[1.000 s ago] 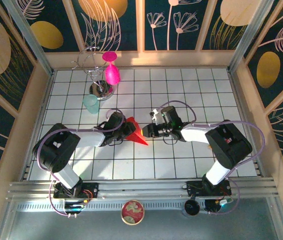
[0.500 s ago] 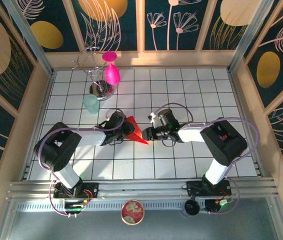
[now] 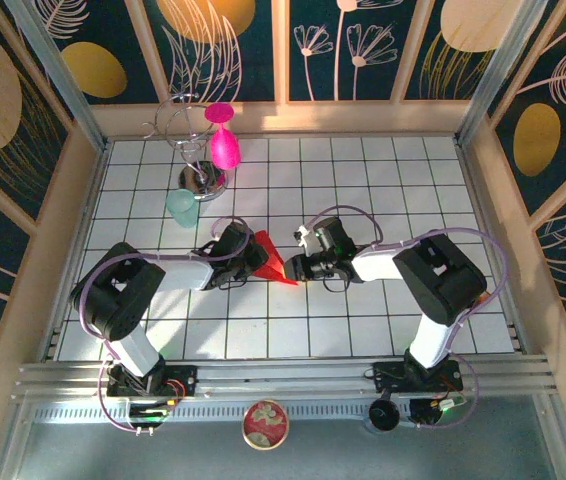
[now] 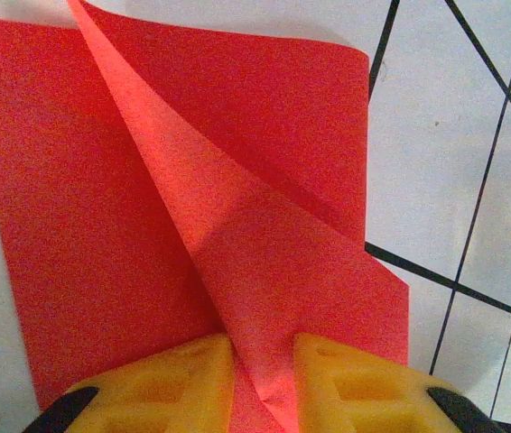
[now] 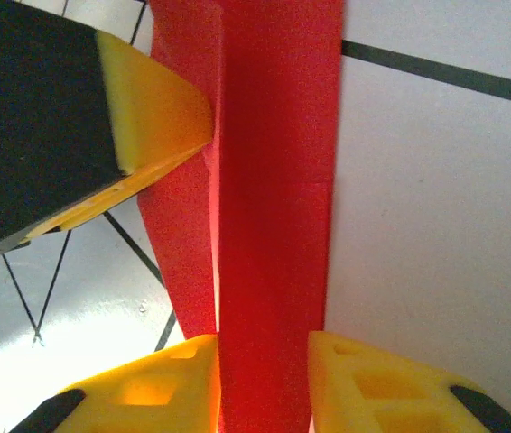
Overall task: Fold a paper plane with a square sheet of paper (pick it up from the middle)
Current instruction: Fourth fold the wing at the center of the table.
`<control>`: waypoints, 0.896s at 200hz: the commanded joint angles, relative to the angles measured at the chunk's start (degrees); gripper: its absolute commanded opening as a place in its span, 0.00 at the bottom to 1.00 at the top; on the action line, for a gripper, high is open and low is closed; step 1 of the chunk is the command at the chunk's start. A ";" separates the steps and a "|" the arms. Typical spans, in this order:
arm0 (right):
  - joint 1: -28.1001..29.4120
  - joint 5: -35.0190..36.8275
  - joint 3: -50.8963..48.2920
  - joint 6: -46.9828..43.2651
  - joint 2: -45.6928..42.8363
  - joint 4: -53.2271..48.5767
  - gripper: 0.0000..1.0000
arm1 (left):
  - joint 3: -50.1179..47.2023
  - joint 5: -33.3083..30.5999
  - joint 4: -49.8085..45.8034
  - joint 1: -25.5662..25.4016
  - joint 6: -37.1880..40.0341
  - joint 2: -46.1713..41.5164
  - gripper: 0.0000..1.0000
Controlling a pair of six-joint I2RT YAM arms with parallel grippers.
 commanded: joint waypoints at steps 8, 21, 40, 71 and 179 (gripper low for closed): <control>0.00 3.03 -0.19 2.41 -4.54 -1.04 0.36 | -2.05 -2.72 -13.17 -0.07 -0.24 4.23 0.26; -0.10 5.63 -0.92 3.70 -7.72 -0.79 0.38 | -1.87 -2.56 -13.49 -0.12 0.12 4.34 0.27; 0.40 7.38 -1.00 4.09 -10.01 -1.58 0.37 | -1.78 -2.19 -13.63 -0.07 0.61 4.48 0.31; 2.37 5.37 0.09 3.19 -9.32 -3.12 0.32 | -0.62 -2.04 -15.38 -0.07 1.51 5.40 0.34; 4.42 2.79 1.57 1.55 -3.72 -2.95 0.21 | 0.48 -2.36 -17.37 -0.07 1.73 7.94 0.37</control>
